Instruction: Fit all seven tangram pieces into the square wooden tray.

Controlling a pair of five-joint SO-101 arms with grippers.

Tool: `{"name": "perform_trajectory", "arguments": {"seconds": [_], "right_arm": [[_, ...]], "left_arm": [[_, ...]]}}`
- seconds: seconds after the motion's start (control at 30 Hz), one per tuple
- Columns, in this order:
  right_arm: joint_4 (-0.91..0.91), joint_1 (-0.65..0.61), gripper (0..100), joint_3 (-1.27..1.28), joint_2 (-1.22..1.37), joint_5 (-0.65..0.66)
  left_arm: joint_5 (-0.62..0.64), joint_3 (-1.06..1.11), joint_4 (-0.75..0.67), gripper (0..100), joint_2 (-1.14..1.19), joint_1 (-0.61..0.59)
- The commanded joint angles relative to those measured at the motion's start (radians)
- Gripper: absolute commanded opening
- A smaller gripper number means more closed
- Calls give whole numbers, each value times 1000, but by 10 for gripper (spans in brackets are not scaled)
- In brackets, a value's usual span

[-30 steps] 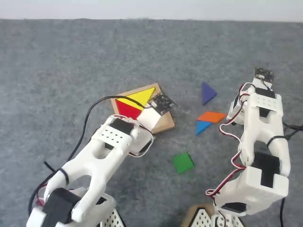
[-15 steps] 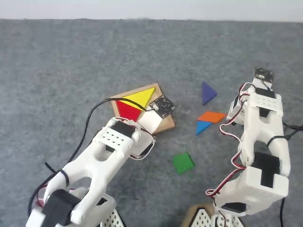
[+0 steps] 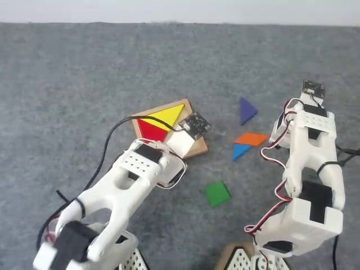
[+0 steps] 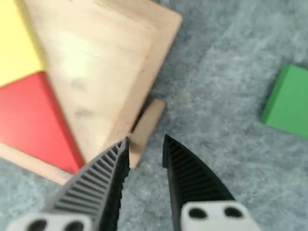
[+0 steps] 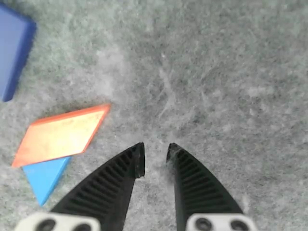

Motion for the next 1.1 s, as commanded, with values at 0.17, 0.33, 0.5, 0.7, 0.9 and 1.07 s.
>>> {"name": "perform_trajectory", "arguments": {"seconds": [0.17,0.33,0.5,0.7,0.9,1.07], "right_arm": [[-15,-7,95,-8,-5,20],[-15,-5,95,-8,-5,20],[-15,-4,95,-8,-5,20],[-15,-4,95,-8,-7,20],[-15,-4,95,-8,-7,20],[-15,-4,95,-8,-5,20]], "left_arm": [[3,-113,41,62,86,12],[8,-114,35,51,86,12],[8,-114,35,39,86,12],[8,-91,58,16,8,12],[-12,-22,64,15,-187,-9],[-143,-101,124,15,-192,-94]]}}
